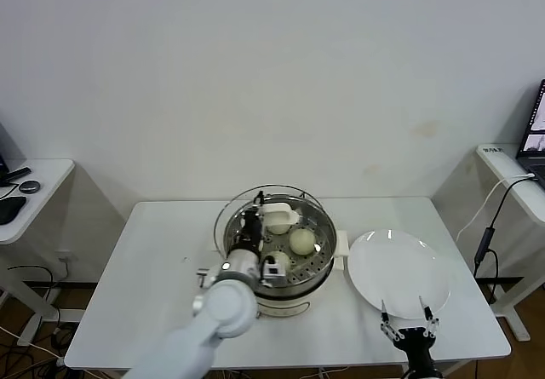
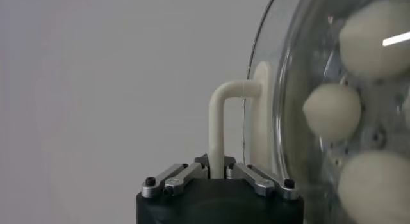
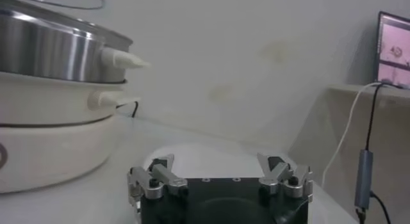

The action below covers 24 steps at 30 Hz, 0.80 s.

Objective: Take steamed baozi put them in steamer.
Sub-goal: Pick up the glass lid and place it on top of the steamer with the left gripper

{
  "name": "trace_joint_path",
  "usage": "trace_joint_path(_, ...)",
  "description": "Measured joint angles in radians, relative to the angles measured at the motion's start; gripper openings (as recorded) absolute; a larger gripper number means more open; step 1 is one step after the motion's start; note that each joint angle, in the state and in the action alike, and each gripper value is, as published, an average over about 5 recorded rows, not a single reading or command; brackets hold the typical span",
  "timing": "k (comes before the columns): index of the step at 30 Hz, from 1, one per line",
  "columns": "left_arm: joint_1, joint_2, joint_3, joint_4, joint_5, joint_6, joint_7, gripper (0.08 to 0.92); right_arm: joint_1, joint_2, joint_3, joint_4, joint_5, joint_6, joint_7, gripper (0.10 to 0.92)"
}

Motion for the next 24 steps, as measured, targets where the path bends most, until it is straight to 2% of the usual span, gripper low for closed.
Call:
trace_joint_path(9, -0.007, -0.089, 0.032, 0.063, 0.099, 0.008, 0.016, 0.176, 0.004, -0.003, -0.002, -0.011, -0.014, 0.009, 0.002, 0.823)
trace_joint_path(24, 0.028, -0.123, 0.013, 0.092, 0.177, 0.004, 0.030, 0.176, -0.001, -0.001, -0.006, -0.014, -0.033, 0.013, 0.004, 0.823)
